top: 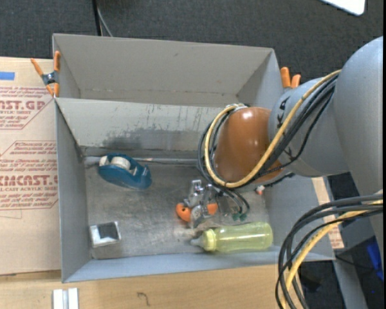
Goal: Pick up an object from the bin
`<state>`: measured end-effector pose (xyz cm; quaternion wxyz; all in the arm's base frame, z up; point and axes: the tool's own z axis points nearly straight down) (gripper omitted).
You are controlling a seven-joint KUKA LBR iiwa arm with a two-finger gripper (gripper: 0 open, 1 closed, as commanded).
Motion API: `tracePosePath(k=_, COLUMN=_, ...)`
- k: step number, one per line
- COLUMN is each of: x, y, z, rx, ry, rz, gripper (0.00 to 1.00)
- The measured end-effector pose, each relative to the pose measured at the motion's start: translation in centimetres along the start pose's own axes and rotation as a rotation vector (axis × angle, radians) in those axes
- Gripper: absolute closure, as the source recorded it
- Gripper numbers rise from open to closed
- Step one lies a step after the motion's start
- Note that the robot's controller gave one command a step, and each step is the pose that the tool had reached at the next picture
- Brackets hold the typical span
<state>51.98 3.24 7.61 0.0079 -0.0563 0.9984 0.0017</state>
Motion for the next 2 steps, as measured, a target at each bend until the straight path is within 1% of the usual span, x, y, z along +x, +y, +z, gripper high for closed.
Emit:
tracePosePath(k=1, x=0.0, y=0.0, z=0.0, rx=0.0, ry=0.0, rz=0.0, gripper=1.0)
tracePosePath(k=2, x=0.7, y=0.5, z=-15.6, rx=0.002, ry=0.007, rz=-0.218, gripper=1.0)
